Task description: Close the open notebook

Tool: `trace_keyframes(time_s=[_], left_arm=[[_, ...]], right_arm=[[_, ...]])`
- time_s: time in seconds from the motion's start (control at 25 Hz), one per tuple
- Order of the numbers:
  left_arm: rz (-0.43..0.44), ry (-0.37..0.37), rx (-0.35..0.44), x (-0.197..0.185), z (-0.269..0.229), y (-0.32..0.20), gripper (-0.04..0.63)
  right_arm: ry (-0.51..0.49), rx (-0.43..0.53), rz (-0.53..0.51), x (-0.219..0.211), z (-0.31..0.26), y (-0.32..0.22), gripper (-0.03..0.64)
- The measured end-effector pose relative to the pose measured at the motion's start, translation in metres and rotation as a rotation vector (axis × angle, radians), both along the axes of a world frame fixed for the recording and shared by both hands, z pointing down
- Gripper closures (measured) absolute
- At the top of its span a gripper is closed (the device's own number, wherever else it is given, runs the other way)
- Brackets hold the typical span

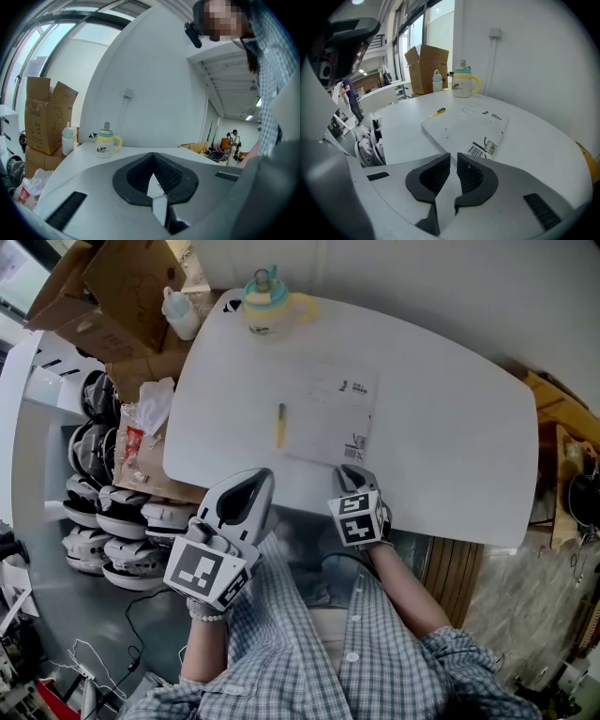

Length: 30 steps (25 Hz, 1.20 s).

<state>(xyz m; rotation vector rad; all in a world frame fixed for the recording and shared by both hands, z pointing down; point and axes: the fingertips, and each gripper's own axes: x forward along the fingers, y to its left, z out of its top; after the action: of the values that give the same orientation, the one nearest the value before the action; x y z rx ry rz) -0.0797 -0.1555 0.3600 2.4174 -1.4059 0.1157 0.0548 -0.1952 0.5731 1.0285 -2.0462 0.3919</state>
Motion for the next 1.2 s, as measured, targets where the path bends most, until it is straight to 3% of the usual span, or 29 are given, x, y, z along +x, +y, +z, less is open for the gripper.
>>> trace_keyframes(time_s=[0.24, 0.76, 1.0, 1.2], left_arm=[[0.014, -0.004, 0.013, 0.009, -0.003, -0.003, 0.589], [0.072, -0.005, 0.055, 0.042, -0.015, -0.018, 0.589], [0.108, -0.015, 0.079, 0.063, -0.023, -0.026, 0.589], [0.125, -0.023, 0.105, 0.077, -0.033, -0.037, 0.589]], right_arm=[[-0.089, 0.04, 0.125, 0.028, -0.016, -0.009, 0.574], [-0.262, 0.118, 0.228, 0.078, -0.077, -0.019, 0.592], [-0.267, 0.252, 0.161, 0.084, -0.121, -0.026, 0.594], [-0.35, 0.31, 0.162, 0.091, -0.159, -0.03, 0.594]])
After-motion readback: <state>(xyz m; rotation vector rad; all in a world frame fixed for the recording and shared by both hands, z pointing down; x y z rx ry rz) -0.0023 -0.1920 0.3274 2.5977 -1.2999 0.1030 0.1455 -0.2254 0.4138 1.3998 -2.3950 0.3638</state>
